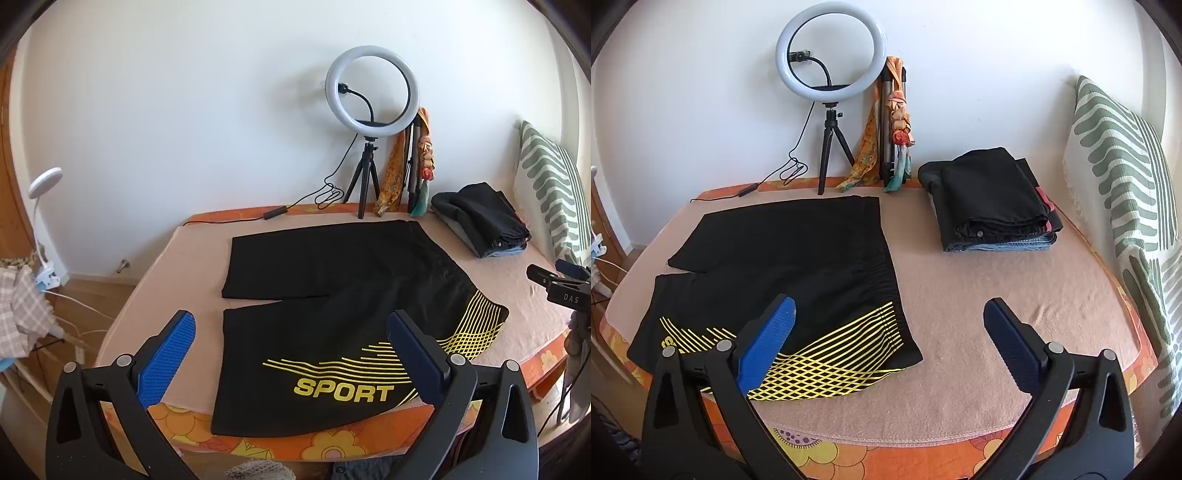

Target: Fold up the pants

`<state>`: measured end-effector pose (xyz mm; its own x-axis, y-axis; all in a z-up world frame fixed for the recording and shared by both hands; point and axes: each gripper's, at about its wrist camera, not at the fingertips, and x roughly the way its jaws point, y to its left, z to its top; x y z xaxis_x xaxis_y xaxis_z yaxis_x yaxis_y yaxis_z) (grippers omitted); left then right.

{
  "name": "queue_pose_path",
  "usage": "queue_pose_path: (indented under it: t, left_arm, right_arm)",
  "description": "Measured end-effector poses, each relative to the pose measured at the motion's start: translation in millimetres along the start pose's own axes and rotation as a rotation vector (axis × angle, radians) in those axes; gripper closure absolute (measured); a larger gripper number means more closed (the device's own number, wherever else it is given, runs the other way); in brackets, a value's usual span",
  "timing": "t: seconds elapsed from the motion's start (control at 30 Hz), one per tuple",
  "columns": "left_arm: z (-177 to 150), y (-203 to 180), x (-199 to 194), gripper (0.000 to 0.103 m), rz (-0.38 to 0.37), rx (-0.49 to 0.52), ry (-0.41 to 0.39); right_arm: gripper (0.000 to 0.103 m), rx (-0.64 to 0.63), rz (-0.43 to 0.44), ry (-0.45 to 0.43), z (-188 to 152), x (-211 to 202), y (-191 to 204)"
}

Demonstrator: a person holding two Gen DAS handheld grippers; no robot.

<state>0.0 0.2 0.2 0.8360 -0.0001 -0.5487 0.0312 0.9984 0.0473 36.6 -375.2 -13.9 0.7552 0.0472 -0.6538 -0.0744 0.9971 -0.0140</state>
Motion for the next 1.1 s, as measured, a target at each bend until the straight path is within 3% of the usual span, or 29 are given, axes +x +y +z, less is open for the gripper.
queue_pose_path:
  t: [1.1]
  left_arm:
    - [0.2, 5.1, -0.4, 0.0, 0.011, -0.009, -0.013]
  right_arm:
    - [0.0, -0.009, 0.005, -0.005, -2.5, 0.8, 4.8]
